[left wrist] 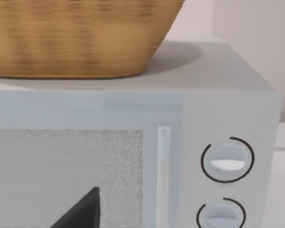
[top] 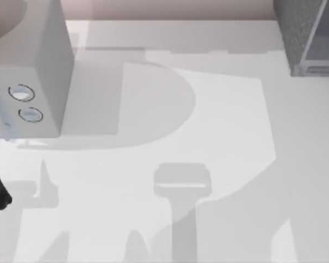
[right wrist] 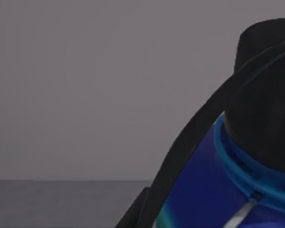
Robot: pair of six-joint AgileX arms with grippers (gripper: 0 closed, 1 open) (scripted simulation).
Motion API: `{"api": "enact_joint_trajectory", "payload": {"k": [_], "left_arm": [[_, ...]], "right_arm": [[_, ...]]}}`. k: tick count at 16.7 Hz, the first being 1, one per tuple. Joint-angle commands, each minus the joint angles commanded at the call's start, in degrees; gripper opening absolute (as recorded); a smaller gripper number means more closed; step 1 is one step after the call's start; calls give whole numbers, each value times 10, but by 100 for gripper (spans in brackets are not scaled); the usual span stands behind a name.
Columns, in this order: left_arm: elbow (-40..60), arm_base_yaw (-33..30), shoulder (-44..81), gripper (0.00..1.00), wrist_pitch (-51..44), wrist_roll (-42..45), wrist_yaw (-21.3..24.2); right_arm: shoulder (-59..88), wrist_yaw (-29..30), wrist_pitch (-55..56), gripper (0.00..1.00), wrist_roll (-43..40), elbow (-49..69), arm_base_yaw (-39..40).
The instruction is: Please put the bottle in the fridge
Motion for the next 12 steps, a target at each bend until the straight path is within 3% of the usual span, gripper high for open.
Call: {"api": "enact_joint_trajectory", "payload": {"k": [6,12], "left_arm": [[0,0,0,100,0,0,0],[0,0,0,100,0,0,0]], "right_arm": [[8,2,-11,1,0,16,4],[8,2,-11,46,0,16,4]]}}
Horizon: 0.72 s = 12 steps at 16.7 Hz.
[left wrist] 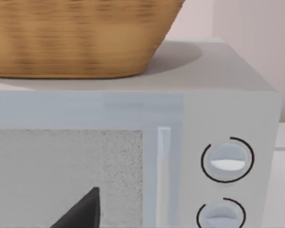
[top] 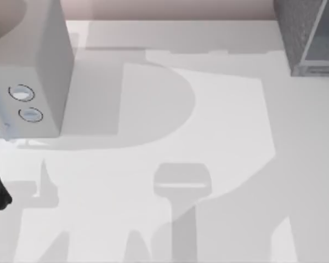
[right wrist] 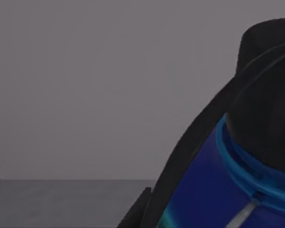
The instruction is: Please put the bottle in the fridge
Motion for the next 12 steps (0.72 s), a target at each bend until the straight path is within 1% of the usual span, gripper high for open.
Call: {"api": "enact_joint_trajectory", "payload": {"k": [7,8,12], "left_arm": [[0,0,0,100,0,0,0],[0,0,0,100,0,0,0],[0,0,0,100,0,0,0]], "right_arm": [[0,0,0,98,0,0,0],[0,0,0,100,0,0,0],[0,0,0,100,0,0,0]]}}
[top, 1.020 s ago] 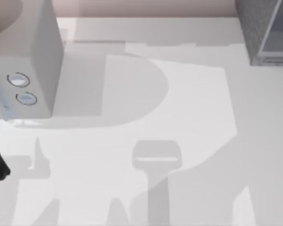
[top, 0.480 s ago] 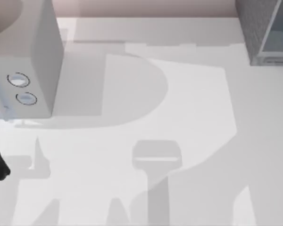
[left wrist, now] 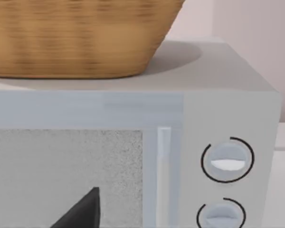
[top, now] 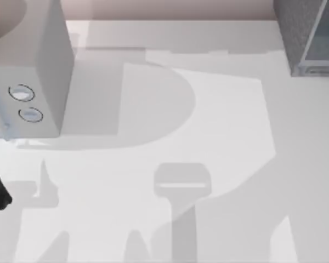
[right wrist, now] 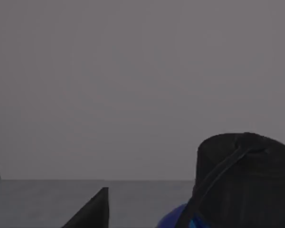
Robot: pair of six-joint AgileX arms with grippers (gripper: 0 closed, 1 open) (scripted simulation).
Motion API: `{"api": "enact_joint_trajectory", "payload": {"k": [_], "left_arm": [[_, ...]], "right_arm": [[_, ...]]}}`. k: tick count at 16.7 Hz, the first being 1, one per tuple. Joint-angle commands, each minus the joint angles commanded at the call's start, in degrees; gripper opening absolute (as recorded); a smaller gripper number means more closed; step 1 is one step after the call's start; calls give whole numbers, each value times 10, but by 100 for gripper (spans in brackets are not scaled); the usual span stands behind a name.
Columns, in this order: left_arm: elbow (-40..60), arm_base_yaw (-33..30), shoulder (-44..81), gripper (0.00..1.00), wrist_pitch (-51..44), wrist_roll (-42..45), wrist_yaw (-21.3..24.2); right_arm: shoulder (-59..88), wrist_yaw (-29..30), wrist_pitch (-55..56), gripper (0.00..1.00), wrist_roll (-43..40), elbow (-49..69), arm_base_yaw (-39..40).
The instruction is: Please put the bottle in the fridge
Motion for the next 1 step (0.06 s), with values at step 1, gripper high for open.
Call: {"api": "enact_joint_trajectory", "payload": {"k": [1], "left_arm": [[0,0,0,100,0,0,0]], "right_arm": [[0,0,0,100,0,0,0]]}}
